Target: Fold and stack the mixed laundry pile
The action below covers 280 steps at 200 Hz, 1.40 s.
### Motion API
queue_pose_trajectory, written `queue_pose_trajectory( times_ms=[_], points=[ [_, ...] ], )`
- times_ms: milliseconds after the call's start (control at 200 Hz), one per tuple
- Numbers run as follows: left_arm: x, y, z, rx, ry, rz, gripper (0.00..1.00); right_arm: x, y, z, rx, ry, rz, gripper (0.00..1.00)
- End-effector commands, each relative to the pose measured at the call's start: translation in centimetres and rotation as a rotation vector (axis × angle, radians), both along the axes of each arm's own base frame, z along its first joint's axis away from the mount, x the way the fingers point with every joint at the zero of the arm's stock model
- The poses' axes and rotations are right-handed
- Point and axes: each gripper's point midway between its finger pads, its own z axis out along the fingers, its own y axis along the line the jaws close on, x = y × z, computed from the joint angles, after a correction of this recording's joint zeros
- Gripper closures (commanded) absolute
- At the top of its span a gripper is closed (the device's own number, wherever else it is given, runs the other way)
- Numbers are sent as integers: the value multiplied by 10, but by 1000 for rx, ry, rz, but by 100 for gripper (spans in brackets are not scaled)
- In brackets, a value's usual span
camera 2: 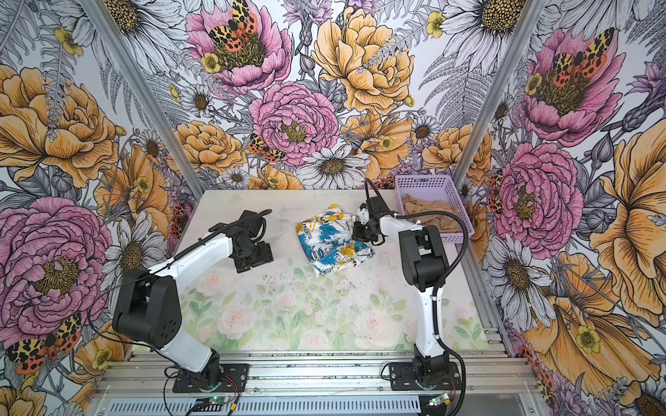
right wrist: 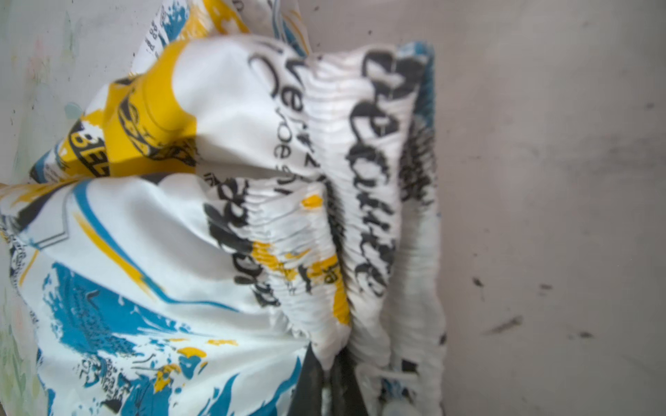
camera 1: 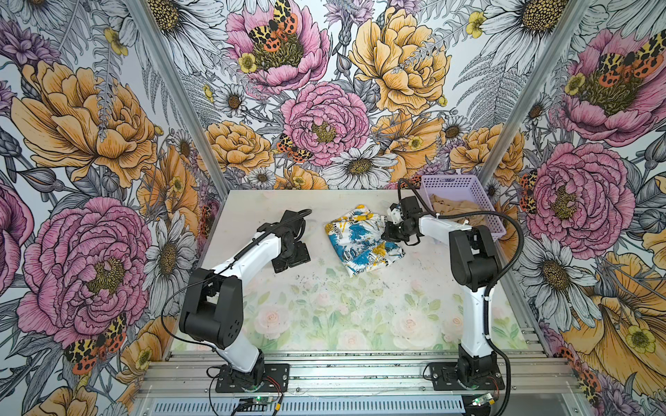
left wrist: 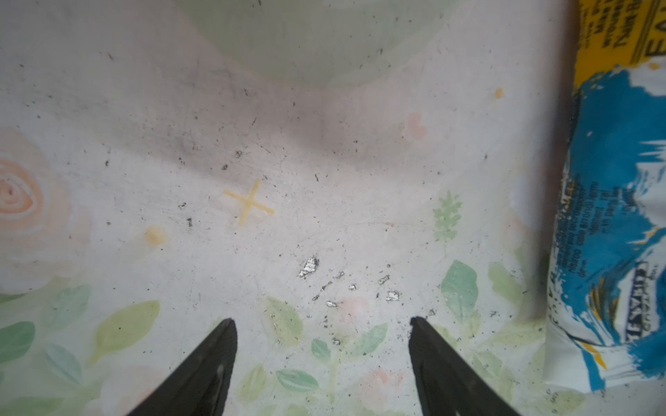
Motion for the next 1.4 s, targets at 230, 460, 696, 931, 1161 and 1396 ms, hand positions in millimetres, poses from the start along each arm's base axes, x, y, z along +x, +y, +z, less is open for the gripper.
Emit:
queue_pose_trajectory(
  times_ms=[230, 460, 696, 931, 1161, 1396],
  points=[
    [17, -19, 3, -4, -20, -61, 23, -48, 19, -37, 7, 125, 33, 100],
    [5, -9, 0, 5, -10, -52, 23, -99, 50, -48, 36, 222, 55, 100],
    [3, -2, -1, 18, -14, -48, 23, -129, 95, -6, 110, 212, 64, 100],
    [25, -5, 14, 10, -63, -65, 23, -121, 96, 76, 195, 71, 70, 100],
    [32, -9, 12, -4, -79, -76, 23, -120, 86, 72, 130, 76, 86, 95],
    [26, -8, 7, -11, -74, -71, 23, -97, 81, 82, 88, 3, 83, 51]
  ],
)
